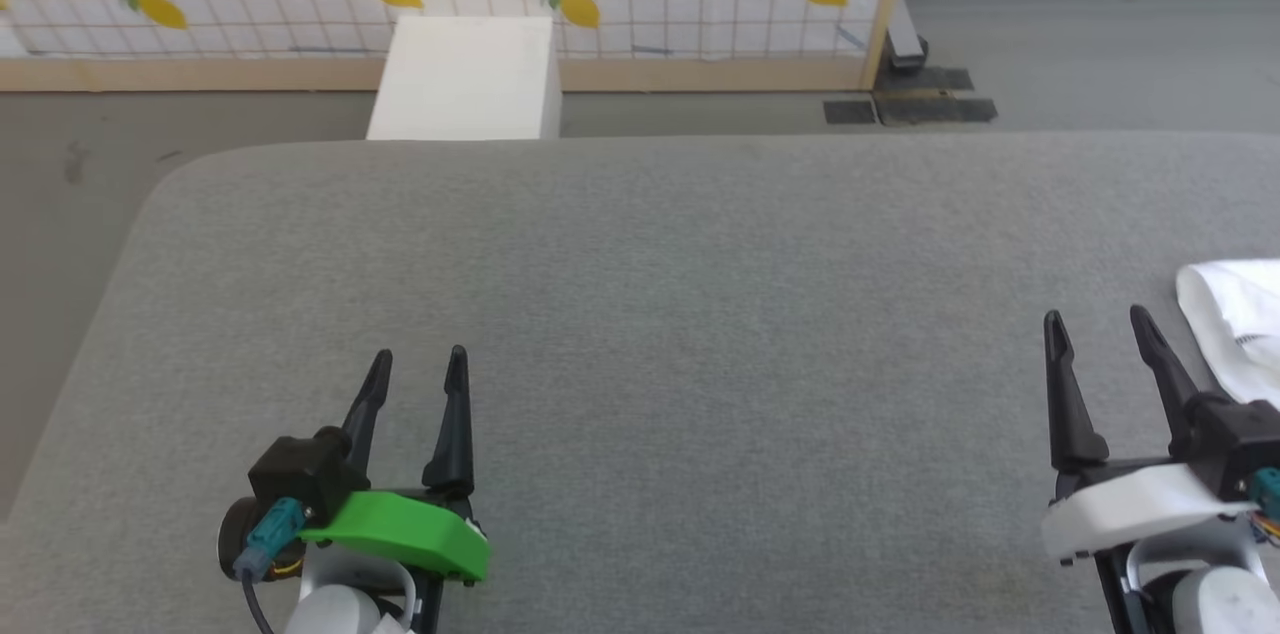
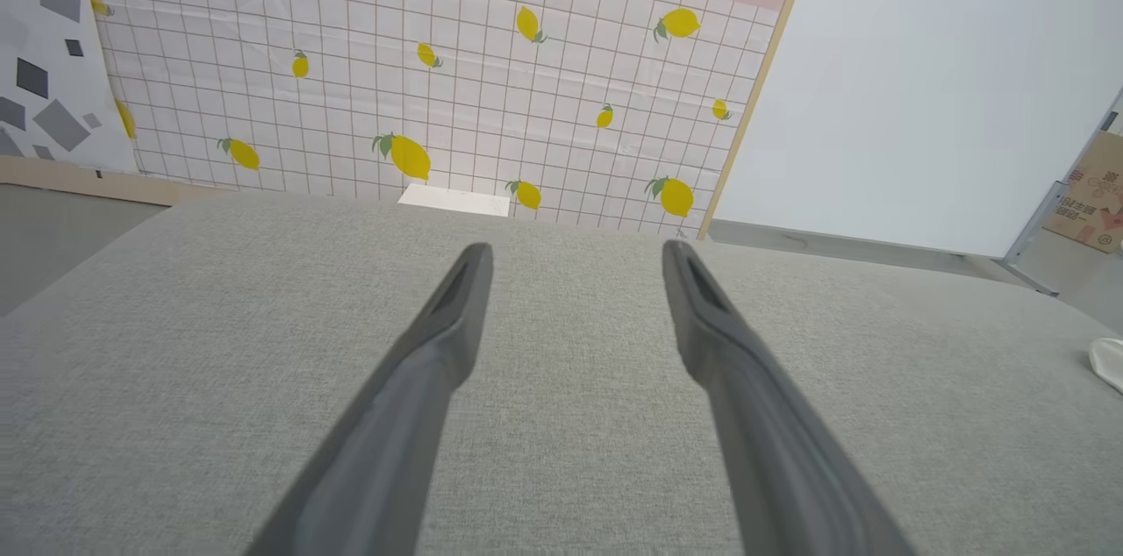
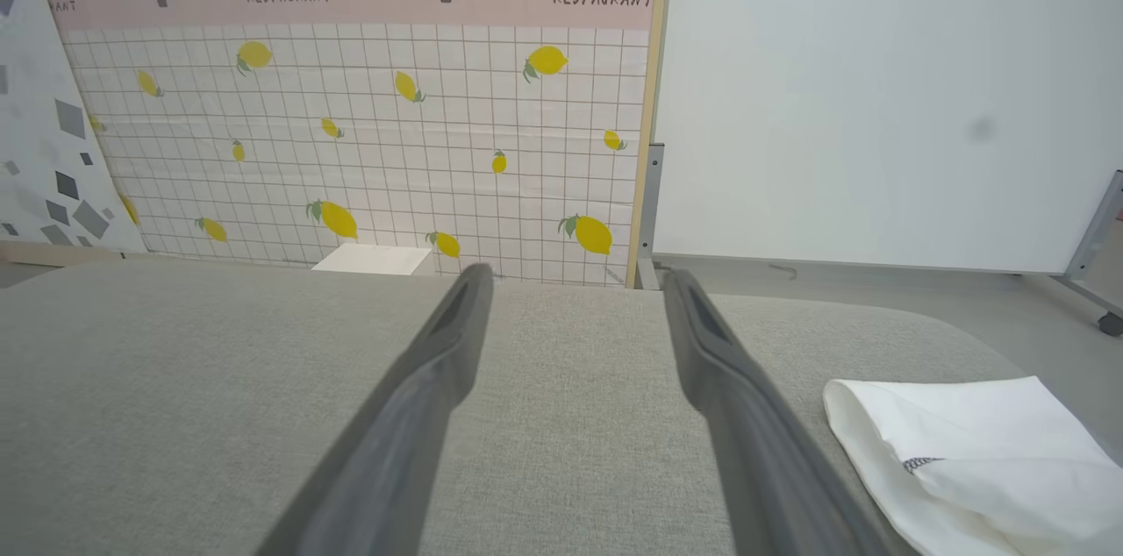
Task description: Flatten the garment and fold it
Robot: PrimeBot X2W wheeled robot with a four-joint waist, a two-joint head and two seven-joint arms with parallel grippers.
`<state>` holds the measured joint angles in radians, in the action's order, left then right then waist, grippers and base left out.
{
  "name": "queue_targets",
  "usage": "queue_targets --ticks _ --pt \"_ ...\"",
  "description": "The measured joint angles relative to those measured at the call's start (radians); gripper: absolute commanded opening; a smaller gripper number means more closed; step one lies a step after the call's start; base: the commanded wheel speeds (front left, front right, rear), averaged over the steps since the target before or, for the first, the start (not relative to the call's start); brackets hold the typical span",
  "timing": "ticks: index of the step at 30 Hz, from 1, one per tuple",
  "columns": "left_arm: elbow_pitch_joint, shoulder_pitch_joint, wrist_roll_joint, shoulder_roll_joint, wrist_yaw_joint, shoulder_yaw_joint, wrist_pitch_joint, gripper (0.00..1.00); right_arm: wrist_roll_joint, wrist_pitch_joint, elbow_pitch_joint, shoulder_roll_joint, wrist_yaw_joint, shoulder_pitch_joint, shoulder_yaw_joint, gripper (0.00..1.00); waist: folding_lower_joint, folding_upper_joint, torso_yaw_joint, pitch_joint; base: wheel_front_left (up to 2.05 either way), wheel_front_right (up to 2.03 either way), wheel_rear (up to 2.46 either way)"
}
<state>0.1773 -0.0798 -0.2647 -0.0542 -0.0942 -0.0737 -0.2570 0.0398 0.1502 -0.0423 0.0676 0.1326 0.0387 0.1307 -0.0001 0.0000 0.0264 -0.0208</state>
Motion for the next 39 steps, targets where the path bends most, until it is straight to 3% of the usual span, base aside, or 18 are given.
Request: queue_targets --ticks 9,24,25,39 --pt "0.006 0.018 0.000 0.001 0.010 -0.012 0.000 1.00 -0.014 0.000 0.033 -0.014 0.000 -0.069 0.010 1.00 0.0000 0.0000 0.040 0.025 0.00 0.00 0.00" --pt "0.006 0.019 -0.002 0.001 0.018 -0.007 0.000 1.00 0.022 0.000 0.033 -0.015 0.000 -0.082 0.006 1.00 0.0001 0.0000 0.047 0.010 0.00 0.00 0.00" --pt "0.006 0.018 -0.002 0.001 0.017 -0.007 0.001 0.00 0.022 0.000 0.033 -0.014 0.000 -0.082 0.006 0.00 0.0001 0.0000 0.047 0.010 0.00 0.00 0.00" --pt "0.005 0.018 -0.002 0.001 0.017 -0.007 0.002 0.00 0.022 -0.001 0.033 -0.014 0.000 -0.082 0.006 0.00 0.0001 0.0000 0.045 0.010 0.00 0.00 0.00"
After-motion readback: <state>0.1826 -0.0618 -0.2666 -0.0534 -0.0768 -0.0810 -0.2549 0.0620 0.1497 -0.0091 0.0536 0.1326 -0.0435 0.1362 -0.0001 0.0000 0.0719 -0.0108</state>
